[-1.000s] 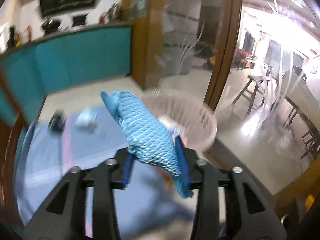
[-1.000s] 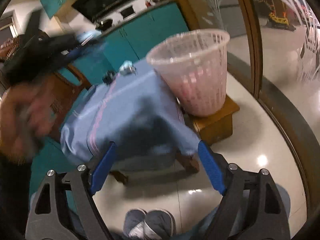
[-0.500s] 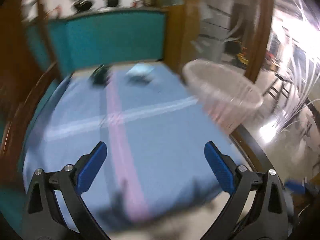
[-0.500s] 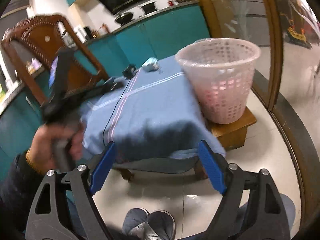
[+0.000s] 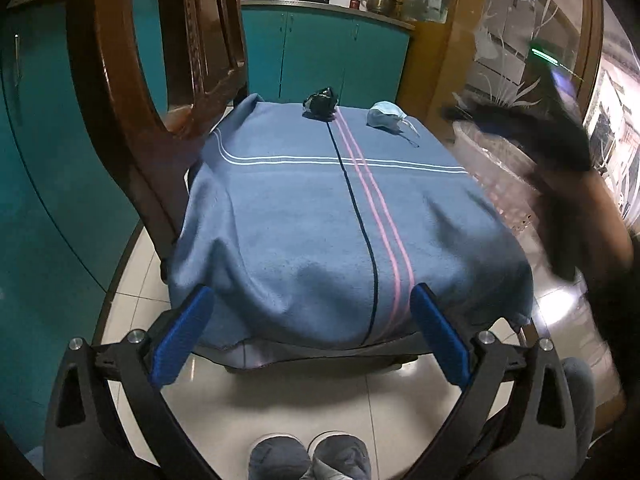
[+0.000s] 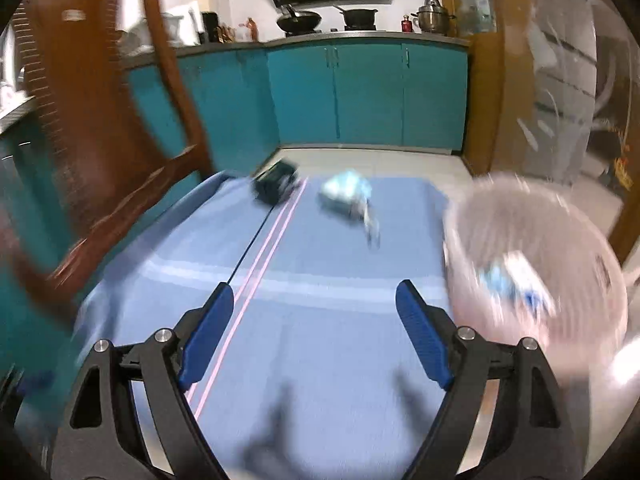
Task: Collect trash
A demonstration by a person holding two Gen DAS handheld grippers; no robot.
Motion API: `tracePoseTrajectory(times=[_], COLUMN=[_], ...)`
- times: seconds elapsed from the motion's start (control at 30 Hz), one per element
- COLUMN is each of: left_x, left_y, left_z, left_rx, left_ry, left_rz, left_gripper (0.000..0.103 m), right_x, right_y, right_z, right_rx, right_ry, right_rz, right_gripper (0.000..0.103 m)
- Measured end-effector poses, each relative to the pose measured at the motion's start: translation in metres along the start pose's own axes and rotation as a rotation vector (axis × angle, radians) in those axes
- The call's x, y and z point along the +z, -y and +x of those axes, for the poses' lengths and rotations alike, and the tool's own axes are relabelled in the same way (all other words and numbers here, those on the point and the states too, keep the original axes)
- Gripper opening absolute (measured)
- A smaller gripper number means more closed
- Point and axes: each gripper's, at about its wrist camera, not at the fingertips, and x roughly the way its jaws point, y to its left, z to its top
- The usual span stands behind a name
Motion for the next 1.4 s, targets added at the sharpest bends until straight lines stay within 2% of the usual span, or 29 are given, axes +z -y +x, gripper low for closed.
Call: tracePoseTrajectory(times=[0.1, 0.2, 0.27, 0.3, 0.33, 0.4, 0.53, 0.67, 0.77, 0.83, 0.9, 0.93, 0.97, 1.0, 1.03, 1.07, 1.13, 1.2, 1.27, 1.4], left_x=[0.003, 0.011, 0.022, 0.031, 0.042, 0.067, 0.131, 0.207, 0.243, 0.260, 0.270, 0.271, 0.271, 0.269, 0.267, 0.260, 0.246, 0.222, 0.195, 0.131], left_y=[0.000, 0.004, 0.006, 0.007, 0.008, 0.010, 0.020, 0.036, 0.046, 0.054, 0.059, 0.060, 0.059, 0.057, 0.055, 0.053, 0.051, 0.047, 0.044, 0.037], left_z=[0.002, 0.003, 0.009, 0.012, 0.016, 0.026, 0.070, 0.156, 0.222, 0.265, 0.300, 0.310, 0.323, 0.326, 0.321, 0.305, 0.266, 0.204, 0.152, 0.061], left_rx=[-0.009, -0.011, -0.012, -0.006, -0.007, -0.013, -0.035, 0.018, 0.035, 0.066, 0.091, 0.096, 0.086, 0.094, 0.087, 0.049, 0.032, 0.018, 0.021, 0.016], left_ry=[-0.013, -0.011, -0.003, 0.004, 0.018, 0.045, 0.084, 0.106, 0.046, -0.004, -0.058, -0.082, -0.128, -0.150, -0.143, -0.141, -0.081, -0.004, 0.036, 0.037], left_rz=[0.000, 0.020, 0.030, 0.038, 0.049, 0.068, 0.096, 0.171, 0.190, 0.199, 0.203, 0.202, 0.189, 0.179, 0.168, 0.144, 0.141, 0.148, 0.157, 0.127], left_gripper=[0.099, 0.099, 0.099, 0.099, 0.099, 0.099, 0.099, 0.099, 0.098, 0.098, 0.089, 0.071, 0.045, 0.041, 0.037, 0.035, 0.035, 0.035, 0.035, 0.036], right_x=[0.048, 0.073, 0.072, 0.069, 0.067, 0.060, 0.035, -0.013, -0.046, -0.063, -0.074, -0.077, -0.079, -0.080, -0.081, -0.082, -0.084, -0.092, -0.092, -0.092], right_y=[0.007, 0.013, 0.014, 0.013, 0.008, -0.004, 0.002, 0.022, 0.023, 0.024, 0.023, 0.019, 0.015, 0.012, 0.010, 0.009, 0.006, 0.005, -0.003, -0.011], right_z=[0.071, 0.131, 0.158, 0.169, 0.168, 0.148, 0.069, -0.023, -0.066, -0.091, -0.110, -0.115, -0.120, -0.123, -0.127, -0.127, -0.128, -0.134, -0.135, -0.138], right_rx=[-0.076, -0.118, -0.112, -0.075, -0.085, -0.071, 0.030, 0.121, 0.154, 0.141, 0.140, 0.140, 0.140, 0.140, 0.147, 0.147, 0.148, 0.173, 0.181, 0.212], right_ry=[-0.049, -0.102, -0.172, -0.212, -0.214, -0.159, -0.028, 0.044, 0.029, 0.018, 0.001, -0.006, -0.009, -0.007, 0.001, 0.007, 0.019, 0.029, 0.048, 0.067], right_rz=[0.007, 0.031, 0.032, 0.042, 0.022, -0.030, 0.012, 0.089, 0.108, 0.106, 0.107, 0.101, 0.093, 0.089, 0.085, 0.083, 0.084, 0.092, 0.064, 0.056], right_gripper=[0.082, 0.080, 0.065, 0.038, 0.017, 0.011, 0.011, 0.011, 0.011, 0.011, 0.011, 0.011, 0.011, 0.011, 0.011, 0.011, 0.011, 0.011, 0.011, 0.011])
